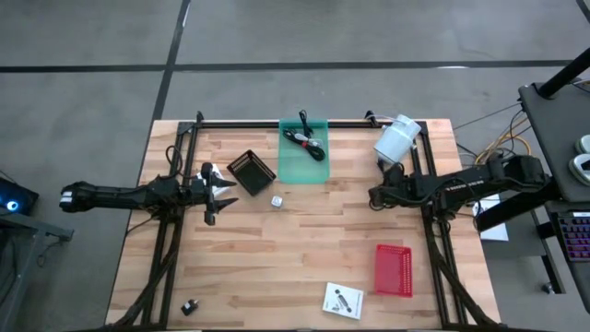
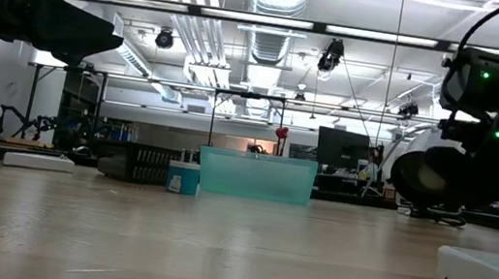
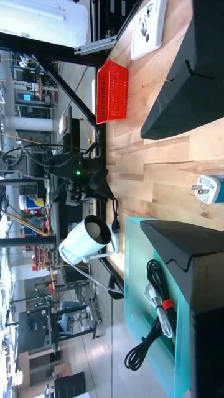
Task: Pick and place items into bin
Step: Put the black charger cable into the green bin
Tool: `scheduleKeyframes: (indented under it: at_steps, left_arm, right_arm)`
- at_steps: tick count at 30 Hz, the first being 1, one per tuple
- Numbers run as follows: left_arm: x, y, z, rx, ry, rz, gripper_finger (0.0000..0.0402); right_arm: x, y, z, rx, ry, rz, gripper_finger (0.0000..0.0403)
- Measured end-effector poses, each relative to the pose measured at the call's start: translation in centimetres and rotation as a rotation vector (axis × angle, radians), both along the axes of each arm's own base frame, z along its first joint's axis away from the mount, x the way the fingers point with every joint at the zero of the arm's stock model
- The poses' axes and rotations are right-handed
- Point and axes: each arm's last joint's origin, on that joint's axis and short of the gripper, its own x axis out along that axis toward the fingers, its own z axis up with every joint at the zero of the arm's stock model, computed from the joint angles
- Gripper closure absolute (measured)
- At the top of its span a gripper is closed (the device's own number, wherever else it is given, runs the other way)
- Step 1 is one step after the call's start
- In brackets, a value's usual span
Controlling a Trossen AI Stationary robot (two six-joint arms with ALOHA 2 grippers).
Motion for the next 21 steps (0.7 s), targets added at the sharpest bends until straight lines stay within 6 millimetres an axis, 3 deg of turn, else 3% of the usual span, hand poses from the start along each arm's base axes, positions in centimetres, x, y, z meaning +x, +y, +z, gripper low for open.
scheduleKeyframes:
  at_steps: [11,21]
  left_arm:
    - [0.0,0.0,0.0,0.0,0.0,0.0,0.0194]
    - [0.0,0.0,0.0,0.0,0.0,0.0,0.0194]
  right_arm:
    - [-1.0,0.0,-2.3,-0.02,-0.075,-0.012,0.0202]
    - [-1.2,-0.1,-2.4,-0.072,-0.097,-0.048,0.0202]
